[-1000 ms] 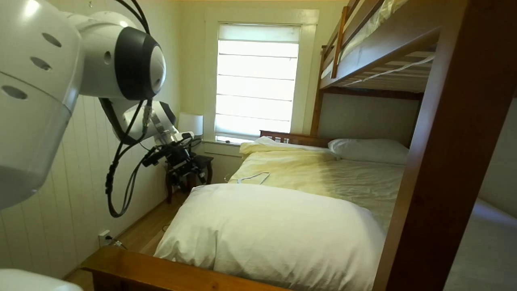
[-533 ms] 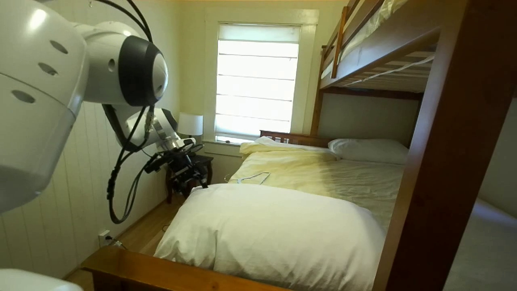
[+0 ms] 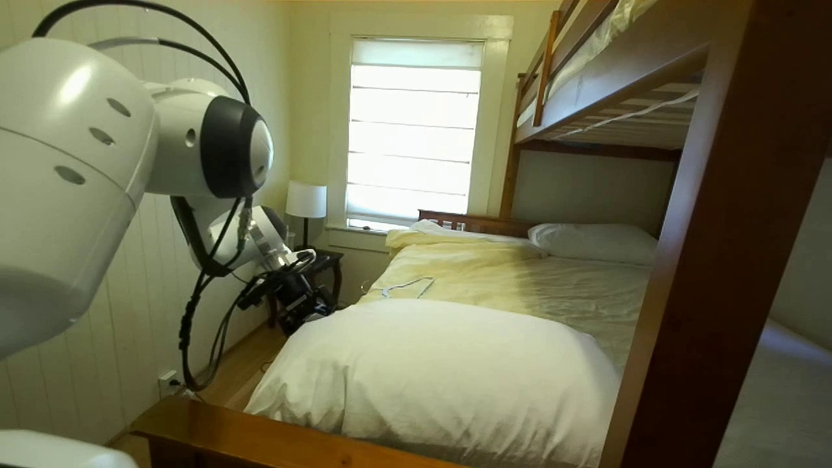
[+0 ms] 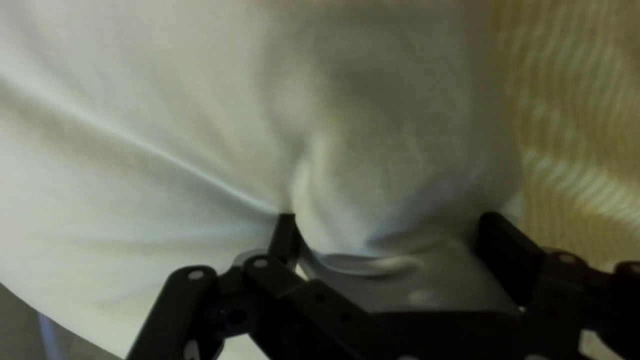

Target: Flip the pillow over

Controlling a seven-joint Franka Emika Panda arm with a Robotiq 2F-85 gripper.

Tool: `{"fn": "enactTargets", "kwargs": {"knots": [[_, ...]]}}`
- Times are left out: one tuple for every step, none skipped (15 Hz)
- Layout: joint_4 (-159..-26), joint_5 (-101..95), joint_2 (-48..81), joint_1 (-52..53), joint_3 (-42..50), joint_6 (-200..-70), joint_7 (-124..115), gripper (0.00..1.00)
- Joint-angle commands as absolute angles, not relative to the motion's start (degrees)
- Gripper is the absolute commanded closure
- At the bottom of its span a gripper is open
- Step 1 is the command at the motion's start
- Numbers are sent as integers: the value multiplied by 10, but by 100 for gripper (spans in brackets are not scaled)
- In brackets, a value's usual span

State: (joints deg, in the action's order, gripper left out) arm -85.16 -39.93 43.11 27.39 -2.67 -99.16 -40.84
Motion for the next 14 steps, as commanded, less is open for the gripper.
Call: {"fn": "enactTargets", "kwargs": {"knots": [[-814,-409,469,285,-20,-965,-414,40],[-810,-411,470,286,-19,-960,-414,46],[-803,-412,473,288,-18,-951,-413,54],[-798,-413,474,290,-18,-945,-413,60],[-792,-415,476,291,-18,-937,-412,66],[-788,-417,477,292,-18,-933,-413,73],[-785,-418,478,292,-19,-929,-413,80],[-785,-419,477,292,-20,-930,-415,88],[-783,-420,477,293,-20,-928,-417,93],[-785,-420,473,293,-21,-928,-420,98],[-786,-421,469,294,-21,-925,-422,100],[-791,-422,459,295,-22,-924,-425,99],[-795,-424,451,296,-21,-919,-428,98],[-802,-425,436,297,-21,-915,-430,99]]}}
